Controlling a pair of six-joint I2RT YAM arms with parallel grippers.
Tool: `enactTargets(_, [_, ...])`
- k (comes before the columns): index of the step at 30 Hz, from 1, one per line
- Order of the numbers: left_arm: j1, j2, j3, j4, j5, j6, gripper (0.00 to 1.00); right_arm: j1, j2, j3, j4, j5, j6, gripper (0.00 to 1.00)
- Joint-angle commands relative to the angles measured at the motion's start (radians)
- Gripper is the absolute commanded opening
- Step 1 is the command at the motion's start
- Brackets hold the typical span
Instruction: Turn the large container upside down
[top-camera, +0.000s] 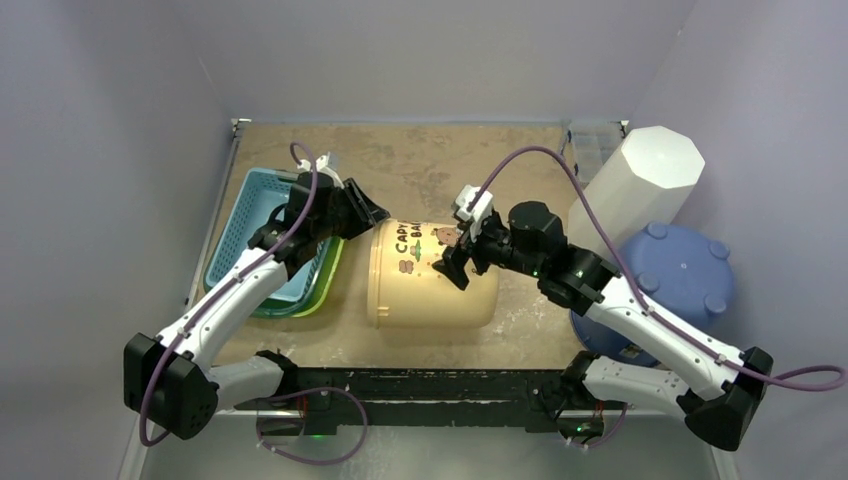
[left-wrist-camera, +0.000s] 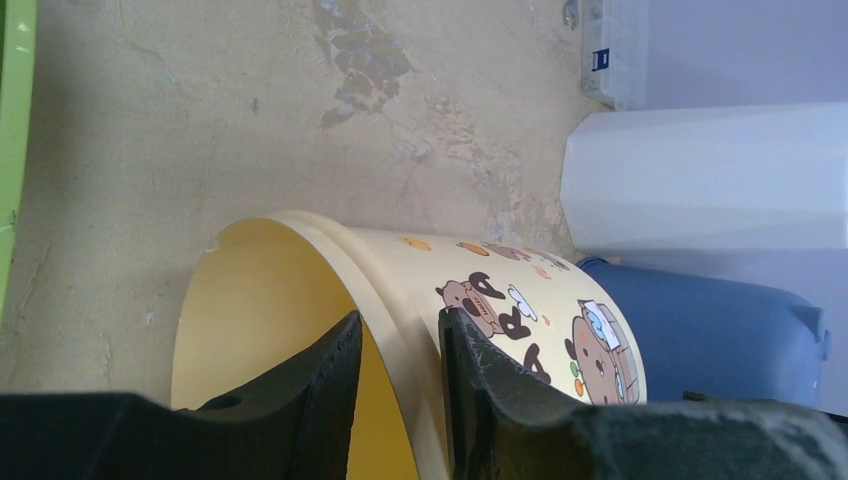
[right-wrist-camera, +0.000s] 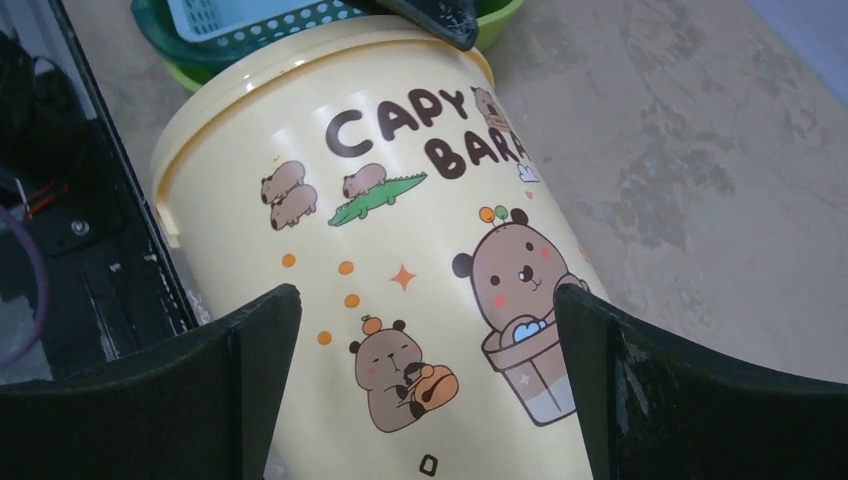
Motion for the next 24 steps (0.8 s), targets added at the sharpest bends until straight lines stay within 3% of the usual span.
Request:
enactTargets(1, [-0.004,0.021,0.033,-0.082,0.010,0.064,0.33,0.002,-0.017,-0.053,0.098,-0.146,-0.224,0.98])
enactTargets(8, [-0.004,0.023,0.042,-0.091,0.023,0.076,0.35,0.002,0.056,-0.084,0.030,-0.177,-0.303,0.98])
enactTargets(16, [-0.004,0.007,0.165,-0.172,0.003,0.105,0.63,0.002,0.029,-0.150,0.034,-0.093,-0.294,0.98])
enactTargets(24, [-0.004,-0.043,0.249,-0.274,0.039,0.186,0.69,0.001,0.018,-0.189,0.056,-0.089,-0.263,0.98])
